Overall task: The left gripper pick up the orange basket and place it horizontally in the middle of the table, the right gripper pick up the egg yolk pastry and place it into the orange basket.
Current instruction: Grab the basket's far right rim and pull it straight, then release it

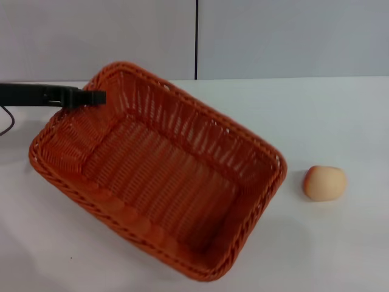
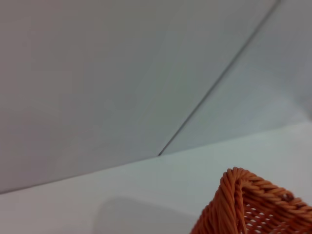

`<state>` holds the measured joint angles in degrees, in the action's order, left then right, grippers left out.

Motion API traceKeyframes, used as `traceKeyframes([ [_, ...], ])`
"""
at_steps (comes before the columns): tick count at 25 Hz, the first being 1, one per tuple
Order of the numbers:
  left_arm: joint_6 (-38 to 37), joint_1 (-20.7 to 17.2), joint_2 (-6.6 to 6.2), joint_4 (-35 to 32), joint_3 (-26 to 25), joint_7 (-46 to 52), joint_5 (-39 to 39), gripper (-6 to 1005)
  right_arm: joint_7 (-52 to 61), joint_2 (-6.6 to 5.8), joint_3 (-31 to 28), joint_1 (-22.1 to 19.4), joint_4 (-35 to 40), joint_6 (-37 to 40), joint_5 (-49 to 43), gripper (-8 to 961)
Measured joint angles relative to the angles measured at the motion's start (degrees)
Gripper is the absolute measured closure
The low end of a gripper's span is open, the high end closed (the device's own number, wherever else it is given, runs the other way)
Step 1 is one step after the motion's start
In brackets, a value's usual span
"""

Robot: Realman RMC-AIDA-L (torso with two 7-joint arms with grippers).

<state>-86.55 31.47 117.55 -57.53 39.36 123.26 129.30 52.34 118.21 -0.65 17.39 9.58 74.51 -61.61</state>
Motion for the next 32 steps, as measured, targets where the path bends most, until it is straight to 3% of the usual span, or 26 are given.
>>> traceKeyframes([
  [8,-2.7,-2.7,0.2,0.4,-5.1,6.7,-6.1,824,-0.4,0.0,0.1,0.6,0.0,-0.6,0.0,158],
  [21,4.2,-11.9,0.85,6.4,-4.9,7.9,-15.4,823,-0.6,-0.2,2.1,2.1,0.3,-3.4,0.0,157],
  [32,4.4,-16.4,1.07,12.0,-4.8,5.6,-20.7,823,-0.6,-0.69,3.5,3.5,0.6,-5.4,0.0,157],
])
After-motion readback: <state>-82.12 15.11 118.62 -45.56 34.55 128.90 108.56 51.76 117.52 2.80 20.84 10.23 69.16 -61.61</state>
